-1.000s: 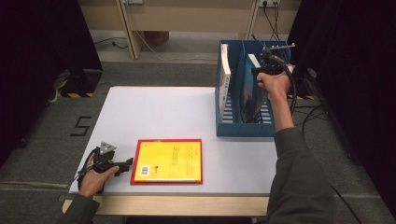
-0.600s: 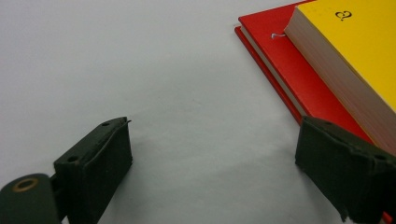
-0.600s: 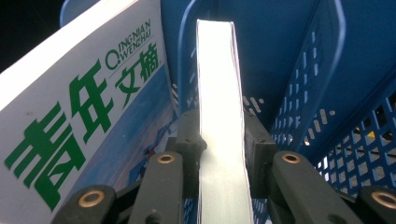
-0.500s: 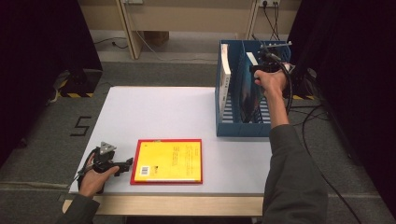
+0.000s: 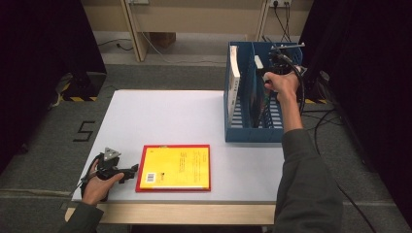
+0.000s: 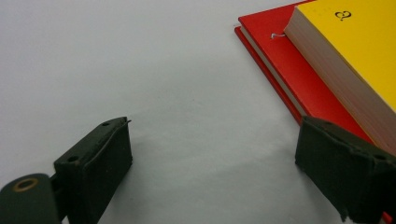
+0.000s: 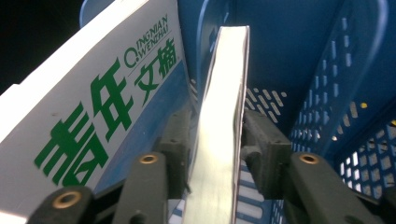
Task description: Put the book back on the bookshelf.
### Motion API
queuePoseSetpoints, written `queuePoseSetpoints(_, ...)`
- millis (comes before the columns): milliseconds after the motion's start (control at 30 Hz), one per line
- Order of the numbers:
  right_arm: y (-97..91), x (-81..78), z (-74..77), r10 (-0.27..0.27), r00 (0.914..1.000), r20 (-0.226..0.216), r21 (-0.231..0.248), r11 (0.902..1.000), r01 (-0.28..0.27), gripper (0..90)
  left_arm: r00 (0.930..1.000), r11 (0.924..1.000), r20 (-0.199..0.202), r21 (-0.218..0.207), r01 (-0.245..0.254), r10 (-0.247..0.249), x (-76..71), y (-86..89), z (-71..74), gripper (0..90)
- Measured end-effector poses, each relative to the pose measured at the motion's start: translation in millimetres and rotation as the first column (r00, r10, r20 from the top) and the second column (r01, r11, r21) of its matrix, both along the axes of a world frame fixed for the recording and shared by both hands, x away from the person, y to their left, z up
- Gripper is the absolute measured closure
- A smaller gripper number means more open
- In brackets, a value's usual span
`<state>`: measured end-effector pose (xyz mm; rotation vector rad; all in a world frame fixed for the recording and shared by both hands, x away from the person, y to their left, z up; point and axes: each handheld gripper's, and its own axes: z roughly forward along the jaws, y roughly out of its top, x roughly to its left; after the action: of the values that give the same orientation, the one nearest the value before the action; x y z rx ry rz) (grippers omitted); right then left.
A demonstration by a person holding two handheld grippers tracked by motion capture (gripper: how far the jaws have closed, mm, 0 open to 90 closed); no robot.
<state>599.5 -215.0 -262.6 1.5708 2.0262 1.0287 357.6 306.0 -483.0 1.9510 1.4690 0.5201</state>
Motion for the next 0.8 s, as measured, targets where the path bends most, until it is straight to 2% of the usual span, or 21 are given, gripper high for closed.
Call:
queuePoseSetpoints(67, -2.7, -3.5, 1.5, 0.005, 0.9999, -0.013, 0.0, 1.0, -0.005, 59.0, 1.0, 1.0, 0.0, 0.0, 0.0, 0.0, 0.0, 0.0, 0.0, 9.8)
queuePoseSetpoints(233, -5.7, -20.0, 4.8, 0.036, 0.9994, 0.003, 0.029, 0.9989, -0.036, 55.1, 1.0, 1.0, 0.001, 0.0, 0.001, -0.001, 0.1, 0.0, -0.1, 9.8)
queuePoseSetpoints(333, -6.4, -30.2, 4.5, 0.064, 0.998, 0.007, 0.006, 0.998, -0.064, 53.3, 1.0, 1.0, 0.001, 0.001, 0.0, 0.0, 0.0, -0.1, -0.1, 9.8)
queuePoseSetpoints(567, -10.1, -49.4, -5.4, 0.101, 0.9949, -0.009, 0.014, 0.9948, -0.101, 49.5, 1.0, 1.0, 0.0, 0.002, 0.001, -0.001, 0.0, 0.0, 0.0, 9.8)
queuePoseSetpoints(800, -16.1, -63.9, -15.6, 0.121, 0.9924, -0.023, 0.011, 0.9926, -0.121, 51.4, 1.0, 1.0, 0.0, 0.003, 0.001, -0.001, -0.1, 0.0, 0.0, 9.8)
